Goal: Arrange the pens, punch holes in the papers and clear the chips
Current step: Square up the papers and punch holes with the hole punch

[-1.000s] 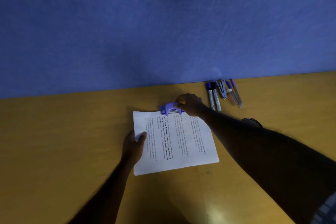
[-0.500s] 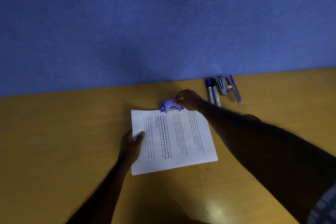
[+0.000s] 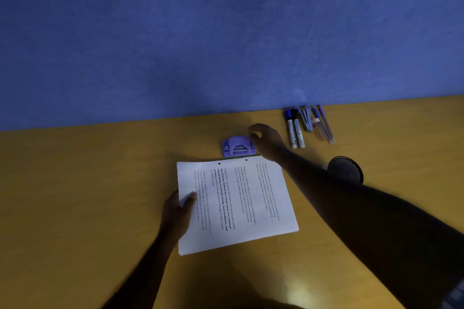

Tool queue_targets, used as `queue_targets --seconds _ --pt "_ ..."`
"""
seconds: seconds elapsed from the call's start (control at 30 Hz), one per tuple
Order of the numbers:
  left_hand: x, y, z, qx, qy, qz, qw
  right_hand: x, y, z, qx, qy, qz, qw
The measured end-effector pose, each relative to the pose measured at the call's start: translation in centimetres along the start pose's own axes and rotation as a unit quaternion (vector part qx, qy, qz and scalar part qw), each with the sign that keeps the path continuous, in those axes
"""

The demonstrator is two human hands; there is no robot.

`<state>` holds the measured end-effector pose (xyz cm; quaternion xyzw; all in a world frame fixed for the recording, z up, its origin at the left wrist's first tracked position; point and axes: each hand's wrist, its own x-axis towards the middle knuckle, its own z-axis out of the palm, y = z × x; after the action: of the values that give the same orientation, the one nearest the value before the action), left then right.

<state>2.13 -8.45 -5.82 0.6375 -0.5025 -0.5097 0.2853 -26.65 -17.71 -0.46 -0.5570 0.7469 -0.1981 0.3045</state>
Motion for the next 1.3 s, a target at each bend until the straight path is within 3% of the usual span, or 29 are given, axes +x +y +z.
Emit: queue_targets --seconds 0.07,0.13,0.27,0.33,0.43,0.53,0.7,0.83,0.87,0.93,1.07,1.3 --pt "-0.5 -0.1 -0.1 -0.004 -0.002 -0.005 1.000 -2.3 0.4 0.2 0.017 0.078 -0.022 0.997" --pt "-1.1 -0.2 -0.1 -0.009 -0.002 -0.012 1.000 -5.4 0.9 1.0 0.044 0.099 -0.032 0.994" --pt "-2.4 -0.1 0.1 -0.026 0.007 -0.007 1.000 -12.7 2.3 3.3 0.120 0.017 0.068 0.990" --pt "-2.9 -0.1 0.2 -0.048 0.006 -0.015 0.999 -15.8 3.3 4.1 0.154 0.026 0.112 0.981" --pt "-3.7 0.0 0.4 -0.097 0.025 -0.027 0.995 -19.6 4.1 4.7 0.231 0.018 0.182 0.956" --pt "-4.5 0.2 0.7 -0.123 0.034 -0.023 0.992 -22.5 4.1 4.9 0.280 -0.070 0.245 0.926" --pt "-5.4 0.4 1.5 -0.143 0.046 -0.049 0.987 -24.4 3.2 5.7 0.424 -0.140 0.338 0.829" --pt "-6.5 1.0 2.1 -0.167 0.048 -0.070 0.982 -24.5 2.7 7.4 0.640 -0.053 0.336 0.688" --pt "-6.7 1.1 2.2 -0.174 0.047 -0.078 0.981 -24.4 2.7 7.7 0.669 -0.031 0.323 0.668" --pt "-7.2 1.0 2.2 -0.176 0.040 -0.092 0.979 -24.4 2.8 7.9 0.674 -0.001 0.294 0.677" --pt "-8.5 0.3 0.9 -0.188 -0.017 -0.118 0.975 -25.1 3.8 6.8 0.603 0.035 0.256 0.755" --pt "-7.4 0.4 -2.2 -0.187 -0.051 -0.114 0.974 -25.9 5.8 3.7 0.517 0.016 0.182 0.836"
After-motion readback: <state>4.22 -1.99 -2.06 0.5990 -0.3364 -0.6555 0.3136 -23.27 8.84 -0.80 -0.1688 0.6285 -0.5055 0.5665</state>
